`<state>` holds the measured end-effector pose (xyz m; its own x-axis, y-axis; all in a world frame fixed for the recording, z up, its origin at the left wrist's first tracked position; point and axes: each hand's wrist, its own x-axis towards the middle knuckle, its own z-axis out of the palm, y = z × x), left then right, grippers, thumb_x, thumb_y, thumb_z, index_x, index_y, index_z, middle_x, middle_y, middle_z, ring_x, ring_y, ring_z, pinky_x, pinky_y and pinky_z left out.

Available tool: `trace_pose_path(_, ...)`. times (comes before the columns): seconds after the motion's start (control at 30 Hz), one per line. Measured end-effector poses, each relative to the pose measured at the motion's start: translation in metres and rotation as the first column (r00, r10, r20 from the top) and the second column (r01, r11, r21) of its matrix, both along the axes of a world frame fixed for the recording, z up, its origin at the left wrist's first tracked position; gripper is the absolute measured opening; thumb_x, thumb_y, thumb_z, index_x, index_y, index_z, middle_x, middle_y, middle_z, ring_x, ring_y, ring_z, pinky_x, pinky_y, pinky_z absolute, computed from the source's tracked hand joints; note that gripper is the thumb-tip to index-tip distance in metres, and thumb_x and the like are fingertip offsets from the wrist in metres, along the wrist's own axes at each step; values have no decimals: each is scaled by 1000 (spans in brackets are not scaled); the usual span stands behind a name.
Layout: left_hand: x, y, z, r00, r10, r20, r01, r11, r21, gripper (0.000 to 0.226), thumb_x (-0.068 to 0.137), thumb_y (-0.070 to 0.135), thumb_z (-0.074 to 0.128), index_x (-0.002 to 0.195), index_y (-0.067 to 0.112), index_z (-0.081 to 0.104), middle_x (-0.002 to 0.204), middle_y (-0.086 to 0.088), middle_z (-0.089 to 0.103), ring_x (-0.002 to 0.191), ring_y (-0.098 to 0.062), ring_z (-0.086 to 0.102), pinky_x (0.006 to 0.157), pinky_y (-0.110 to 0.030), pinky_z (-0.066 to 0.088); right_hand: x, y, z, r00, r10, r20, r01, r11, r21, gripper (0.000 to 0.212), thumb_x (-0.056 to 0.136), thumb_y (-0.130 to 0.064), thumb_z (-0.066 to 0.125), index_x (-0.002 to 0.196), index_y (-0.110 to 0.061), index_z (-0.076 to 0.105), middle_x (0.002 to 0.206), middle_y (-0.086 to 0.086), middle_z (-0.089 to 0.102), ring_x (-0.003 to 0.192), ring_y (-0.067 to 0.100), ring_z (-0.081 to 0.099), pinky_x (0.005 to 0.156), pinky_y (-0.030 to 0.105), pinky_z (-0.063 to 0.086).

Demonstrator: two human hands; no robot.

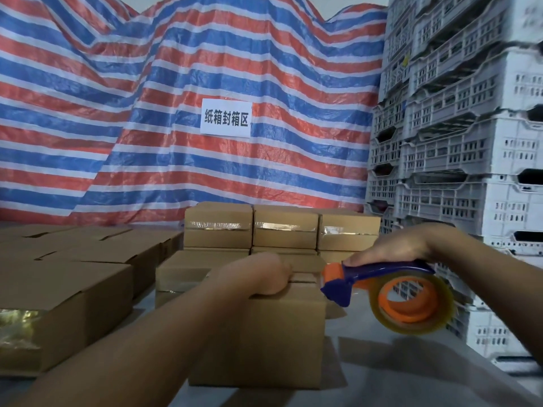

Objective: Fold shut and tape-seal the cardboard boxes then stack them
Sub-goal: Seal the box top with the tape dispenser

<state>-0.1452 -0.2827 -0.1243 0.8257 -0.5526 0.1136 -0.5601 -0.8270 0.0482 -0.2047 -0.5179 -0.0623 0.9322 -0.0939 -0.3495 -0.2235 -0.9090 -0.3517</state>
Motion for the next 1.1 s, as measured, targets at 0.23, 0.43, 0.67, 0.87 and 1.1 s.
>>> trace_pose_path(0.23,-14,-27,15,999,-22,44,32,970,-241,33,104,22,36,121,4,58,114,-11,61,107,-28,58,87,-34,44,4,-5,-7,1000,12,9,-12,1000,5,60,75,-85,53,78,-31,78,74,-6,71,59,8,64,65,19,53)
trace_pose_path(0.43,-12,-34,-2,990,-67,-122,66,998,-9,28,103,17,39,118,3,58,105,-10,59,99,-22,56,88,-32,41,-3,-23,-8,997,74,-3,-73,986,152,61,75,-81,58,87,-24,75,74,-2,68,60,11,61,64,21,52)
trace_pose_path(0.67,-14,-35,-1,989,-44,-138,42,999,-19,36,105,16,33,129,2,56,131,-18,56,121,-31,53,95,-35,39,-26,-17,20,999,31,8,-30,996,-88,86,72,-84,57,112,-10,70,91,5,72,73,19,66,74,27,54)
trace_pose_path(0.87,-19,-36,-1,989,-5,-145,-8,996,-89,40,107,17,28,139,1,47,144,-19,47,133,-32,44,105,-37,34,-7,44,-18,999,44,16,-17,653,-758,55,77,-76,59,75,-22,60,75,-6,63,63,14,59,63,29,49)
trace_pose_path(1.1,-17,-36,-1,991,-46,-128,38,997,-69,42,108,16,26,139,-1,48,145,-19,46,133,-31,43,106,-36,33,-15,-17,-82,915,130,382,244,576,-780,70,79,-88,35,80,-23,62,82,-9,63,74,12,61,66,31,51)
